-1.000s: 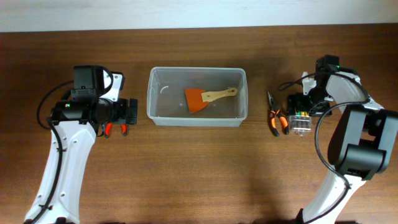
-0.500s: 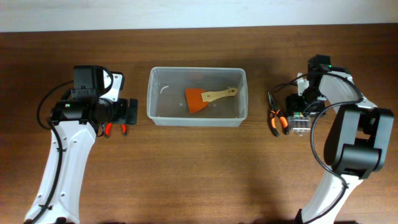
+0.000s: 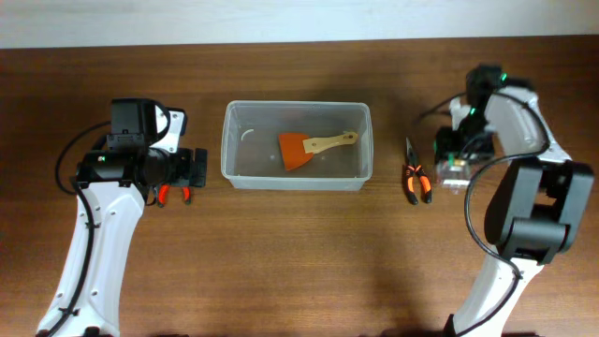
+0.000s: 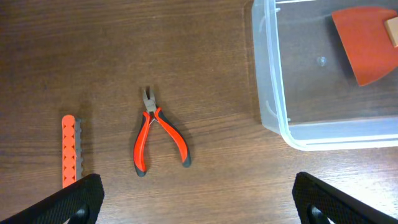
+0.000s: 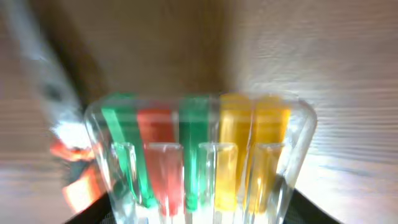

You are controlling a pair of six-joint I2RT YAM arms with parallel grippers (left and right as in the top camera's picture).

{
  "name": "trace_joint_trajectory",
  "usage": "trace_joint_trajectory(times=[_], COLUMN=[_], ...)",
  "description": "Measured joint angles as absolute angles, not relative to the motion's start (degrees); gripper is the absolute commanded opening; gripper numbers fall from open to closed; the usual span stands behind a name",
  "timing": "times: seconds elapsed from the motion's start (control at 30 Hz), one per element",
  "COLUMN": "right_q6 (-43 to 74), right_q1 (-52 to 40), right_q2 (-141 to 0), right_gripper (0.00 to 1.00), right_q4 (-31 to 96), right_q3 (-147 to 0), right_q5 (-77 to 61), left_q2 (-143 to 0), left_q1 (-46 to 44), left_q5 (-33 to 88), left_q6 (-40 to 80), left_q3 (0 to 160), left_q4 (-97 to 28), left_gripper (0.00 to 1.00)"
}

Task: Pack container
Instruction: 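Grasp the screwdriver case with the right gripper and lift, then lower the screwdriver case into the container and release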

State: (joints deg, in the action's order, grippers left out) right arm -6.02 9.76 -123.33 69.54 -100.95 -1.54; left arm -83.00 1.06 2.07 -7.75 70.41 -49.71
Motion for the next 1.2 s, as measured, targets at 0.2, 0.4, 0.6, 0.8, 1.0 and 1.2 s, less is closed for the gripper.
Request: trace_joint_trajectory(times=[0.2, 0.4, 0.6, 0.8, 1.0, 1.2], right_q6=[-6.0, -6.9, -12.3, -23.6, -36.8, -44.9], right_q1=[6.6, -3.5, -18.5, -28.6, -35.0, -34.7], right_q2=[-123.3, -123.3, -123.4, -123.6, -124.7, -127.0], right_gripper=[0.48, 0.47, 0.48, 0.55, 0.47, 0.5], right_q4=[80.6, 84.7, 80.8, 72.4, 64.9, 62.0], right_q3=[-121.6, -135.8, -137.3, -131.8, -122.2, -112.6], right_q5=[-2.5, -2.9, -3.7, -4.1, -4.1, -1.3], left_q2=[-83.0, -83.0, -83.0, -83.0, -83.0, -83.0], left_q1=[1.1, 1.1, 1.1, 1.1, 1.1, 1.1], left_q5=[1.9, 1.9, 1.9, 1.9, 1.9, 1.9], left_q6=[-7.7, -7.8, -7.7, -7.7, -7.7, -7.7], left_q3=[70.4, 70.4, 70.4, 70.4, 70.4, 70.4], left_q4=[-49.7, -49.7, -49.7, -49.7, -49.7, -49.7], left_gripper=[0.99, 0.99, 0.99, 0.99, 0.99, 0.99])
